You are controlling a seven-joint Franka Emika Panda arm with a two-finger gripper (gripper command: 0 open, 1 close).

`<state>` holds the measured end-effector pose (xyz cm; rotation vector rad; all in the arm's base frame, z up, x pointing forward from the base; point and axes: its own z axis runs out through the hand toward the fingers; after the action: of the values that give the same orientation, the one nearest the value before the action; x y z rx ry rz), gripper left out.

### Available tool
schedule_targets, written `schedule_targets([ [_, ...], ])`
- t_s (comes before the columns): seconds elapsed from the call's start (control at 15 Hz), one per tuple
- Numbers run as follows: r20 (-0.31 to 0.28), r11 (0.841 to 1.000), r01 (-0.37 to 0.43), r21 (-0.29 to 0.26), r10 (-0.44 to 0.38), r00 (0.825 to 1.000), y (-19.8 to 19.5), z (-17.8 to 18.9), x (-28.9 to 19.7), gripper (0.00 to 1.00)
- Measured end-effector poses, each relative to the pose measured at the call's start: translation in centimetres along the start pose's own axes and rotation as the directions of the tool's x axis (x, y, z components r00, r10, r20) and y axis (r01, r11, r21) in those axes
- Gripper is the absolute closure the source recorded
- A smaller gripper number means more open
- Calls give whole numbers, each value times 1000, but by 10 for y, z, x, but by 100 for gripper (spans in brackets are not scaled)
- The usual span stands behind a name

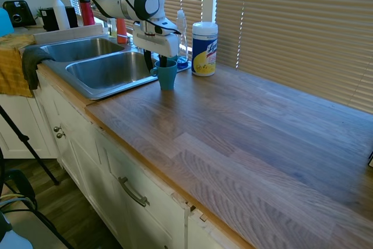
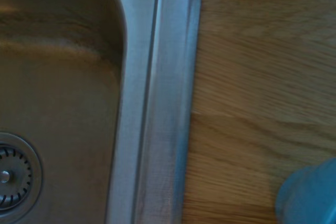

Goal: Put the mug in the sink

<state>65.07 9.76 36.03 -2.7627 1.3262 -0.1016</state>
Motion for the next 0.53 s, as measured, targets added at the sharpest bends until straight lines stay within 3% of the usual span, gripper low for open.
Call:
schedule_targets([
  [0.53,1,1000,-16,-3,16,1000,5,2,7,100],
])
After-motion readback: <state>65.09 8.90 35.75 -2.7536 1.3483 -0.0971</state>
